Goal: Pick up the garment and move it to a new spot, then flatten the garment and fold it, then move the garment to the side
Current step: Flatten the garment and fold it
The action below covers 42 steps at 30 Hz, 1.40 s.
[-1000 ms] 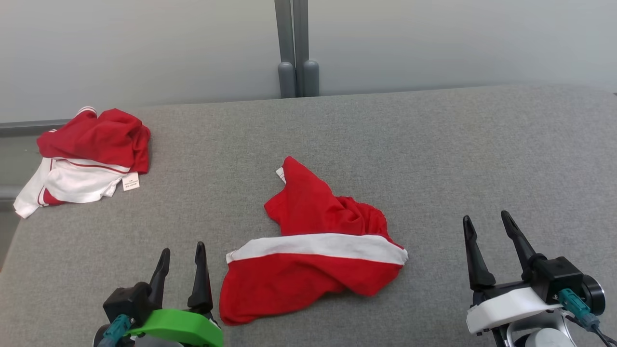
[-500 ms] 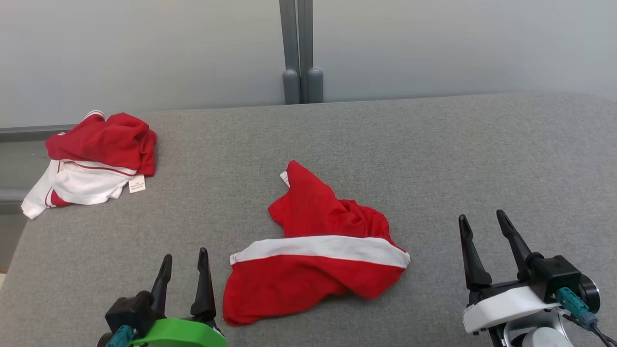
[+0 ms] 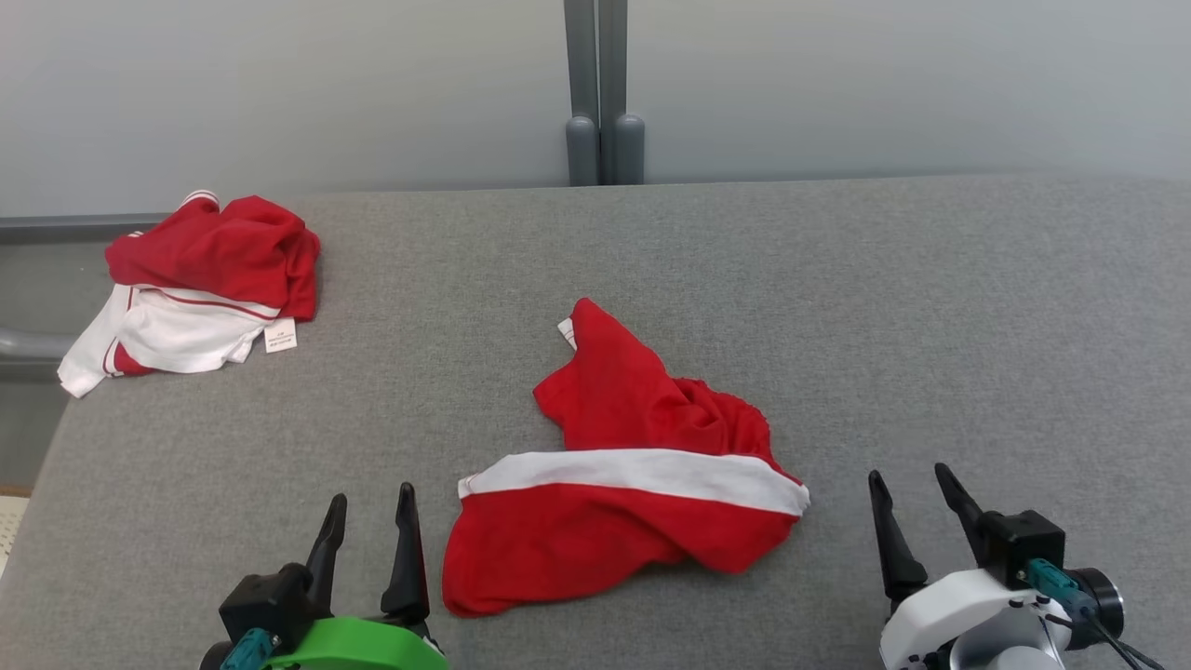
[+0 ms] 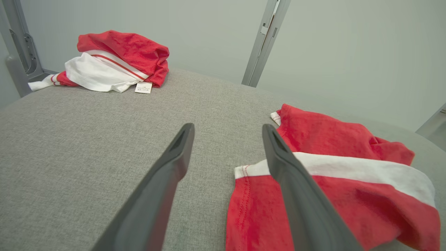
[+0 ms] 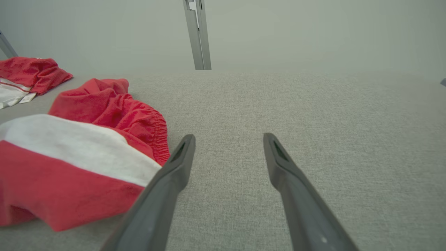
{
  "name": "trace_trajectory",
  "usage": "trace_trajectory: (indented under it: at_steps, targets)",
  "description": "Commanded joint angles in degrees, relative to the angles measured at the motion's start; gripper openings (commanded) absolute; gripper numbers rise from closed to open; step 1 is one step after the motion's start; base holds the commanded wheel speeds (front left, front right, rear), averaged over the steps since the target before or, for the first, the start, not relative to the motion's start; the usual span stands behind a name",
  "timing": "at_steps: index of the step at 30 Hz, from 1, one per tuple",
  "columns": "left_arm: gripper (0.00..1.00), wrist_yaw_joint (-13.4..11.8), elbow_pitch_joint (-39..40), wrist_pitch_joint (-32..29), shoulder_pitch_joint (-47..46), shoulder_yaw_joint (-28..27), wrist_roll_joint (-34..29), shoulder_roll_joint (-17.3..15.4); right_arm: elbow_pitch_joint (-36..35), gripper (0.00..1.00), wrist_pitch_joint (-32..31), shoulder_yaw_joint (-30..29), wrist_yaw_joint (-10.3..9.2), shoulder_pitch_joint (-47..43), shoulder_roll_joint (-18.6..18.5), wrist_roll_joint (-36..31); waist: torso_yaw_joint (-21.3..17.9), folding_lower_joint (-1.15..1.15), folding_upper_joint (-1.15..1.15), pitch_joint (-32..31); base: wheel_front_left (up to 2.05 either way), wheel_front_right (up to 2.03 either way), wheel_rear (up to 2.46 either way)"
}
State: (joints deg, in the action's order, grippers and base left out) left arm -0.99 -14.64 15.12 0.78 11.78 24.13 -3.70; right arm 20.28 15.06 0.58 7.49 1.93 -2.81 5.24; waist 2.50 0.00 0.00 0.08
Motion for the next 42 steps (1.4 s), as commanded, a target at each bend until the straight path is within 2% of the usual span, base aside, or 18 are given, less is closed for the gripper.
trace_trajectory:
  at_steps: [1,10,23,24,25,26,28,36,40,42]
  targets:
    - [1.0,0.15,-0.06,0.04,-0.6,0.08,-0.46,-0.01,2.1,1.0,0.19,0.59,0.0,1.51,-0.16,-0.36,0.9,0.0,0.0,0.73,0.0,0.0,0.0]
    - [1.0,0.0,0.06,0.04,-1.71,0.62,-0.96,-0.23,16.0,1.0,0.18,4.48,0.01,8.66,-0.15,-0.55,4.39,0.0,0.0,2.55,0.0,0.0,0.0]
    - [1.0,-0.43,0.26,0.03,-1.41,1.13,-0.96,-0.72,24.05,0.99,0.18,9.92,0.01,12.29,-0.17,1.1,6.77,0.0,0.0,3.32,0.0,0.0,0.0]
    - [1.0,-0.45,0.25,0.03,-1.39,1.17,-0.94,-0.71,24.2,0.89,0.17,10.25,0.01,12.55,-0.17,0.66,6.84,0.0,0.0,3.33,0.0,0.0,0.0]
    - [1.0,-0.45,0.23,0.03,-1.39,1.21,-0.92,-0.73,24.36,0.61,0.17,10.56,0.01,12.72,-0.13,0.18,6.91,0.0,0.0,3.34,0.0,0.0,0.0]
    - [1.0,-0.47,0.22,0.03,-1.38,1.23,-0.89,-0.73,24.39,0.5,0.17,10.64,0.0,12.7,-0.14,0.05,6.94,0.0,0.0,3.32,0.0,0.0,0.0]
    - [1.0,-0.58,0.2,0.03,-1.28,1.26,-0.78,-0.76,24.19,0.46,0.17,10.86,0.0,12.39,-0.2,0.27,6.95,0.0,0.0,3.26,0.0,0.0,0.0]
    - [1.0,-0.76,0.54,0.03,-0.71,1.2,-0.32,-0.91,22.63,0.45,0.17,11.1,0.0,10.29,-0.19,-0.25,6.06,0.0,0.0,3.26,0.0,0.0,0.0]
    - [1.0,-0.77,0.5,0.04,-0.89,1.31,-0.22,-0.92,22.67,0.35,0.17,11.47,0.0,9.86,-0.19,0.12,5.56,0.0,0.0,3.35,0.0,0.0,0.0]
    - [1.0,-0.8,0.51,0.04,-1.0,1.3,-0.12,-0.97,22.52,0.24,0.17,11.33,0.0,9.87,-0.19,-0.1,5.3,0.0,0.0,3.42,0.0,0.0,0.0]
